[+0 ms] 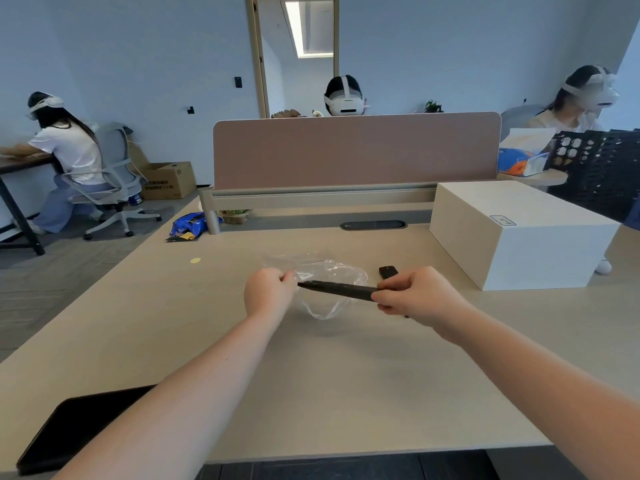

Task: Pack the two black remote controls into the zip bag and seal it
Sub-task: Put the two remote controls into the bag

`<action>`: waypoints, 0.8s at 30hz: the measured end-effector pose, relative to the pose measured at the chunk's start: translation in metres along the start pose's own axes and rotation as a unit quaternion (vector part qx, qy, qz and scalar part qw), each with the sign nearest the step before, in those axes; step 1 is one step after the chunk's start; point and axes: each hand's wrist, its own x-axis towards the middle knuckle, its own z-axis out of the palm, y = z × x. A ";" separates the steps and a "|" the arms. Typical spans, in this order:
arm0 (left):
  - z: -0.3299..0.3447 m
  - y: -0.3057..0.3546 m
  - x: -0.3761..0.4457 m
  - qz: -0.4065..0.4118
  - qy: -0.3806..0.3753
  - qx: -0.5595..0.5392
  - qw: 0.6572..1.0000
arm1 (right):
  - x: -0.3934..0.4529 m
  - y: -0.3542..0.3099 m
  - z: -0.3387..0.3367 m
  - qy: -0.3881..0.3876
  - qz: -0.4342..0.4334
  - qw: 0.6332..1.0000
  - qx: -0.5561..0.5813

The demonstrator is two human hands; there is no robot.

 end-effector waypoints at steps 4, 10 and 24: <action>0.004 0.005 -0.010 0.053 -0.001 -0.023 0.998 | 0.001 0.008 0.025 0.025 -0.026 0.997 -0.068; 0.017 0.007 -0.022 0.126 -0.004 -0.020 0.992 | 0.015 0.012 0.068 0.075 -0.083 0.983 -0.144; 0.016 0.002 -0.027 0.170 -0.021 0.003 0.985 | 0.074 0.017 0.128 0.061 -0.071 0.973 -0.213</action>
